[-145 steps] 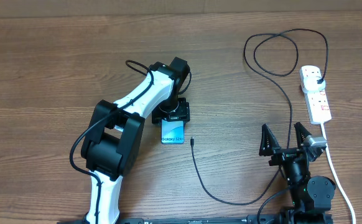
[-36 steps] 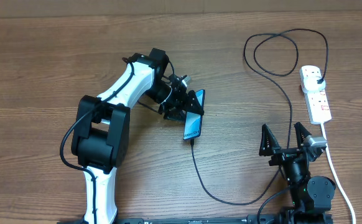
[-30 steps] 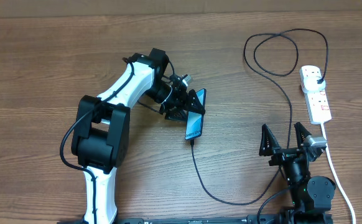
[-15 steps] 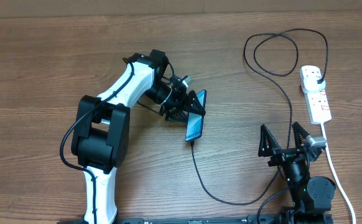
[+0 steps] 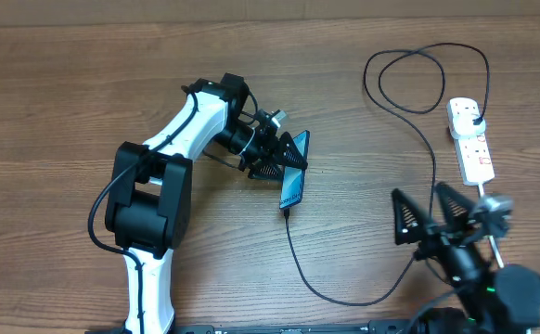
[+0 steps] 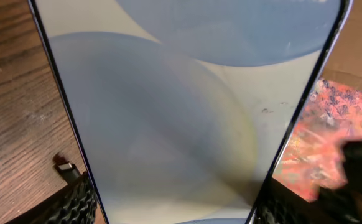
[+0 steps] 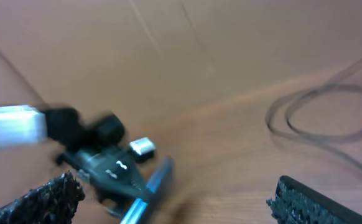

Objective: Plug charger to phone and switch on socket

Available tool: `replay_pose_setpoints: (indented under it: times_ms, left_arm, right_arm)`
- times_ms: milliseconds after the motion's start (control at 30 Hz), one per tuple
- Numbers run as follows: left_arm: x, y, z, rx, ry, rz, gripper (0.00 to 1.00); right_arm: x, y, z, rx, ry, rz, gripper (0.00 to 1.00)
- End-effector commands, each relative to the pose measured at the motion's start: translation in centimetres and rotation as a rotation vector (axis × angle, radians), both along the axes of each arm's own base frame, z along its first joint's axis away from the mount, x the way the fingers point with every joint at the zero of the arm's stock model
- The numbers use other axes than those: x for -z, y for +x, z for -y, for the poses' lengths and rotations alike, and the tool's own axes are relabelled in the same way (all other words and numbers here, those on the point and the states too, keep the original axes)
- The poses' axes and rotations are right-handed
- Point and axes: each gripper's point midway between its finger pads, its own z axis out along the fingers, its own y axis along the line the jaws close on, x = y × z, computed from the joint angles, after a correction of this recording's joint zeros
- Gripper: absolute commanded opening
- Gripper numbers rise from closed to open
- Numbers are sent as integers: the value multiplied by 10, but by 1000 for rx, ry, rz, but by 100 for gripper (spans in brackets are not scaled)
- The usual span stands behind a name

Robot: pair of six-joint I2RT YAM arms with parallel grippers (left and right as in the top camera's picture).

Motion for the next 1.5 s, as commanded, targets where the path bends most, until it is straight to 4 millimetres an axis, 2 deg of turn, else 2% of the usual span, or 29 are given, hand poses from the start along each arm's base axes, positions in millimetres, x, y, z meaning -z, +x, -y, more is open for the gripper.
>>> replay_pose_setpoints:
  times_ms: [0,100,233,367,400,433,467,500,667,1000,1200,1333,1467]
  left_arm:
    - [-24,4,4,-3,-75,43,65]
    - [-24,5,4,-2,-74,44,65]
    - [-23,5,4,-2,-74,46,66]
    - [-23,6,4,-3,-76,51,66]
    - [-24,6,4,-3,-76,50,66]
    - [-23,6,4,-5,-76,48,66]
    - [-23,6,4,-5,-75,47,66]
    - [-23,6,4,-5,-75,47,66]
    - [-24,6,5,-14,-74,31,68]
    - [-24,6,5,-14,-74,32,69]
    - [-24,6,5,-14,-74,31,69]
    - [-24,6,5,-14,-74,31,69]
    - [-24,6,4,-14,-74,32,69]
  right_arm:
    - [-38,1,-2,-14,-12,-78,100]
    - [-49,6,-3,-41,-94,-225,100]
    - [-44,17,-5,-75,-100,-455,100]
    - [-39,35,-25,-207,-35,-568,100]
    - [-35,39,-30,-238,-14,-593,95]
    - [-30,43,-35,-271,14,-624,86]
    - [-25,45,-40,-303,35,-658,75]
    - [-17,47,-42,-320,50,-700,70]
    - [29,53,-57,-383,25,-885,72]
    - [103,61,-118,-560,-65,-1123,71]
    - [150,63,-141,-472,-151,-1260,71]
    - [167,73,-144,-349,-204,-1271,71]
    - [176,79,-148,-283,-197,-1274,71]
